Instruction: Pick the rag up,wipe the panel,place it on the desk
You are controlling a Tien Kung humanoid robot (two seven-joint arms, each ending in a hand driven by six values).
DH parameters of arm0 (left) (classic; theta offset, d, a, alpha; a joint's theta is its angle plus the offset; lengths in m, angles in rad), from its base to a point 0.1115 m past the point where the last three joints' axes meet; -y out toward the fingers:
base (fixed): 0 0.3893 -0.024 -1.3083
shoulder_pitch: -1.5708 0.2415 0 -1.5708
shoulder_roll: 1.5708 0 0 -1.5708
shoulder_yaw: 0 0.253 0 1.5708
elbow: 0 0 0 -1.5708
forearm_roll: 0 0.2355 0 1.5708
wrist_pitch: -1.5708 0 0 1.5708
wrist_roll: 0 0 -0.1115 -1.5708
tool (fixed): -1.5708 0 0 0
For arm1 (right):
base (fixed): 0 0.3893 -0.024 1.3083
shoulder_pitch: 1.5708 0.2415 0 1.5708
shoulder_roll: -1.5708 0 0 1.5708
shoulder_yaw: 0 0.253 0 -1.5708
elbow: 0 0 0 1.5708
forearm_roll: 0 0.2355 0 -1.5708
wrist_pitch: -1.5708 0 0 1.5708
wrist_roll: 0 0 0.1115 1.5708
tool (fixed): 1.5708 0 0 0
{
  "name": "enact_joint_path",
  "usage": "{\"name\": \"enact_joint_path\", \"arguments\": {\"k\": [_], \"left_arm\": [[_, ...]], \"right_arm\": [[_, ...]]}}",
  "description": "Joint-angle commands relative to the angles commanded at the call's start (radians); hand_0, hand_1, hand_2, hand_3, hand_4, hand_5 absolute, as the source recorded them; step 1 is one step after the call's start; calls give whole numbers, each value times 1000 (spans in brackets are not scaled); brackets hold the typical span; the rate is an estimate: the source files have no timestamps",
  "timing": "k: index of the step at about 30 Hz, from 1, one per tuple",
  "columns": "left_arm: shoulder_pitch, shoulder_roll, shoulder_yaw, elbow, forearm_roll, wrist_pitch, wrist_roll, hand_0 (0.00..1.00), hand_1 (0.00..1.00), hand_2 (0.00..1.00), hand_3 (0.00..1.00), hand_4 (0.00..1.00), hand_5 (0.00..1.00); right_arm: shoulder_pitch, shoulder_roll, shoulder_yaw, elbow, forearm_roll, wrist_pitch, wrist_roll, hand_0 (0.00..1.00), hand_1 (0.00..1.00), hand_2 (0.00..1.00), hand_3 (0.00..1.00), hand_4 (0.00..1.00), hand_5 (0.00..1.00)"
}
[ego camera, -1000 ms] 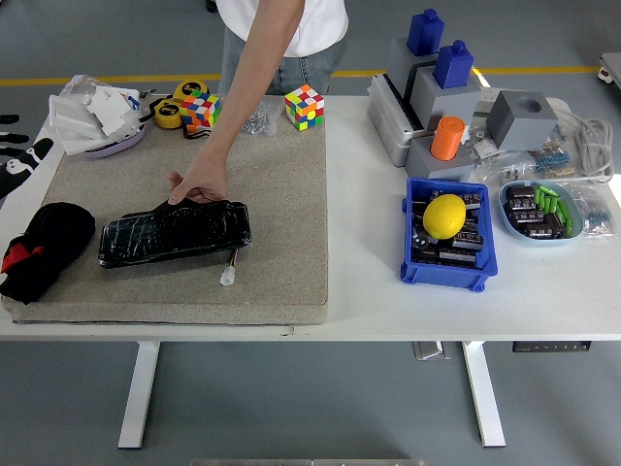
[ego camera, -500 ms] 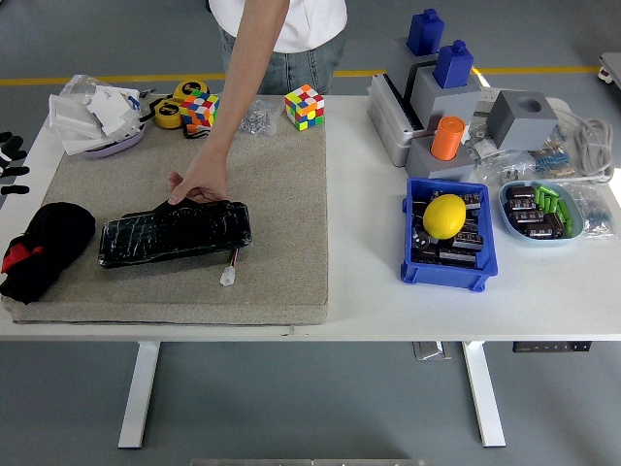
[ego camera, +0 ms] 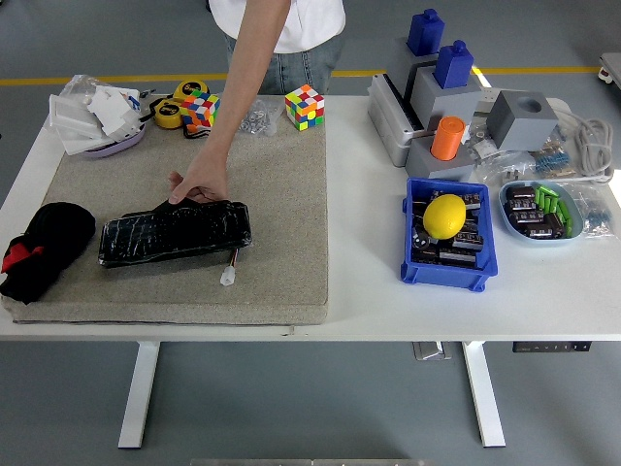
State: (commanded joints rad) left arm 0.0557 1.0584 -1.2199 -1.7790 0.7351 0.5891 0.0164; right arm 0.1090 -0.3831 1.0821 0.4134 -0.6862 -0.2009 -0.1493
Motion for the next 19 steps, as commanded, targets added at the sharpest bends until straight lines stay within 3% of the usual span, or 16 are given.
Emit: {"name": "enact_joint_path", "arguments": {"k": [6,12,17,19], "left_arm": [[-4,-22,-33,0,191,-2,57,462,636,641,692,893,487],[-27,-16,-29,0,364,-25,97,463,637,636,693,888,479],[-43,-25,-8,16,331,-20,81,463,637,636,693,888,479],[-43,-57,-6,34,325,-12,69,463,637,636,693,888,479]], "right_arm": [[14,3,-19,-1,2,-1,4,747,637,691,597,964,579],[20,4,-7,3,-4,-3,6,747,637,691,597,964,579],[18,0,4,4,-6,-4,6,747,637,691,597,964,579],[18,0,16,7,-10,-6,7,747,637,691,597,964,579]]}}
